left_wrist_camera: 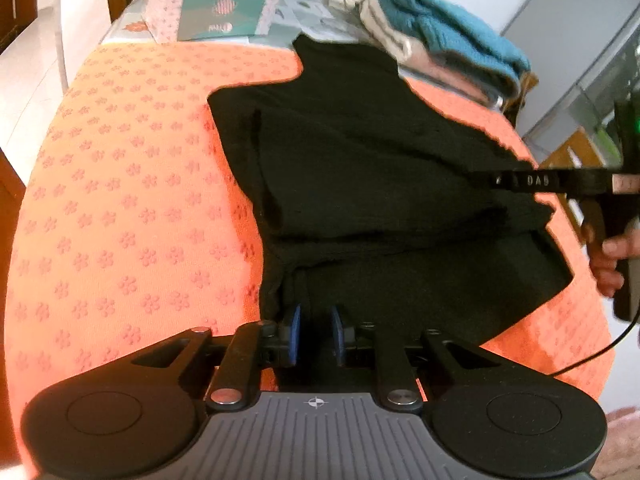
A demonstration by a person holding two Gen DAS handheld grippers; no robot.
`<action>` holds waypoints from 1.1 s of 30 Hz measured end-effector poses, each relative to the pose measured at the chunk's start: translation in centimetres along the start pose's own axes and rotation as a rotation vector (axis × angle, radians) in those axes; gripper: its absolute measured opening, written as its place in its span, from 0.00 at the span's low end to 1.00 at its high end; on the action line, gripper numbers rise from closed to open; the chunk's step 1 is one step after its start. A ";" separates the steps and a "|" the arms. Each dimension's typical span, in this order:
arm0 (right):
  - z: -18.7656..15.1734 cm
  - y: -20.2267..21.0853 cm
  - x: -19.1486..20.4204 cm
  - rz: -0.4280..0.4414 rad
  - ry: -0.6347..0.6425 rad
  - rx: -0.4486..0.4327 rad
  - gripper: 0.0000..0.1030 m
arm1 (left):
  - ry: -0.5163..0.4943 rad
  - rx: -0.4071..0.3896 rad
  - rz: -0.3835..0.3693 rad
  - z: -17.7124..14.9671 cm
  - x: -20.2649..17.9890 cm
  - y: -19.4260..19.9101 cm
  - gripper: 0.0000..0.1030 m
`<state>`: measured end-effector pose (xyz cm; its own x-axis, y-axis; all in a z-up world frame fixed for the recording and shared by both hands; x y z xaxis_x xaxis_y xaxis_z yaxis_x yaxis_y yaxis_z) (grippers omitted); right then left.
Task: Fold clothes
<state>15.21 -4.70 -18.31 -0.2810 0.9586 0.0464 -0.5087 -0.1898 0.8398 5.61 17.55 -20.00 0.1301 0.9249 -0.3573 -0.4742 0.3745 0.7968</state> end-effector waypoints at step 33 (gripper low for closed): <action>4.2 -4.2 -3.6 0.149 -0.236 0.040 0.14 | 0.129 -0.110 -0.014 5.9 1.6 -3.4 0.16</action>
<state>21.77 -6.43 -19.73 -0.1504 0.9445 0.2920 -0.4421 -0.3285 0.8347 12.59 18.10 -20.41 0.0282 0.9008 -0.4332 -0.5667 0.3714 0.7355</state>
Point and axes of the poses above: each gripper's, at about its wrist camera, not at the fingertips, and y roughly against the way its jaws point, x to its left, z to its top, the point moved 9 cm from there along -y, roughly the way its jaws point, and after that the axes turned 1 degree about y, right-handed, at the moved point
